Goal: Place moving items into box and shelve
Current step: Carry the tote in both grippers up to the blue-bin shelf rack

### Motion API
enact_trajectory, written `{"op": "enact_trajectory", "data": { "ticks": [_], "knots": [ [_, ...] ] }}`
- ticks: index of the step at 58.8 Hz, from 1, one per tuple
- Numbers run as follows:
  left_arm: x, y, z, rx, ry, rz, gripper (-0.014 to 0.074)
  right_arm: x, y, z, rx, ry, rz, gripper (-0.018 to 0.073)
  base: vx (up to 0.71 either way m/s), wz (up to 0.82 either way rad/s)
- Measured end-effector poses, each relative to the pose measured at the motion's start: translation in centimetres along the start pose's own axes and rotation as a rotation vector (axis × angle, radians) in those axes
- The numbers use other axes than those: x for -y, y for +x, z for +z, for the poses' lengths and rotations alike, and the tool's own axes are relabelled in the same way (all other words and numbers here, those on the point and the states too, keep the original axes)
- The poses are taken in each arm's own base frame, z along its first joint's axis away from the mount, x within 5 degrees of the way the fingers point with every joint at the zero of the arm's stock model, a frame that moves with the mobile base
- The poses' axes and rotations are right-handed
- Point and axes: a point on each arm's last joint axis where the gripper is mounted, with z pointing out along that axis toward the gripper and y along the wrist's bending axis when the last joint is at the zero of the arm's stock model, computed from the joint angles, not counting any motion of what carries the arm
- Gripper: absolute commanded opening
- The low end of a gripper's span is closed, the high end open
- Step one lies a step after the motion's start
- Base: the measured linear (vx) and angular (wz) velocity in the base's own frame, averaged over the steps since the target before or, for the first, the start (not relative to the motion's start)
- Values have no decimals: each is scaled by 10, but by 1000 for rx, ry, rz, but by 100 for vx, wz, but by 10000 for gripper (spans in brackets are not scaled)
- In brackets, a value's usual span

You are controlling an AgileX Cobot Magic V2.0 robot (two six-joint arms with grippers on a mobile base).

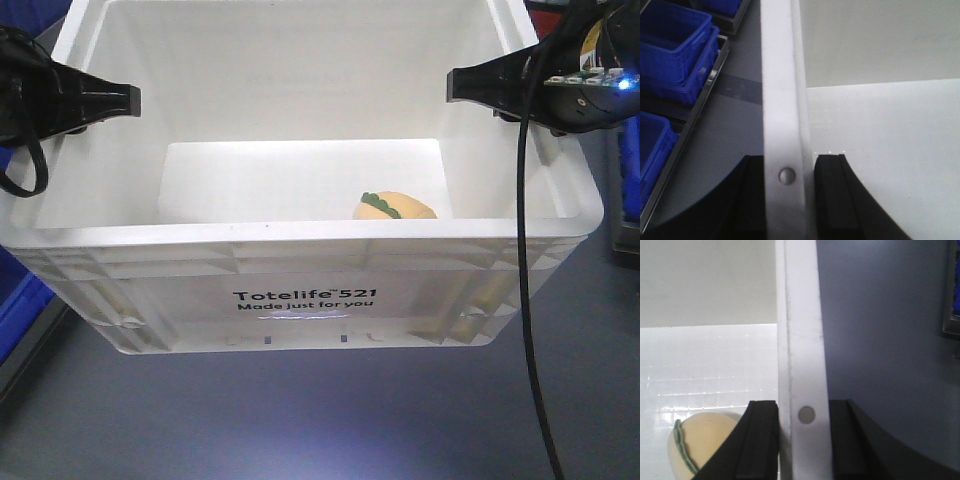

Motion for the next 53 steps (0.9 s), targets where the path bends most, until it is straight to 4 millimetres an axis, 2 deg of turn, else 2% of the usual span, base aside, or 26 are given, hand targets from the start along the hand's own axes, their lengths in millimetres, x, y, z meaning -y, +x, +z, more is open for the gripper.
{"op": "enact_trajectory", "data": {
  "ticks": [53],
  "knots": [
    [0,0,0,0,0,0,40,0,0,0,0,0,0,39,14,54]
  ]
}}
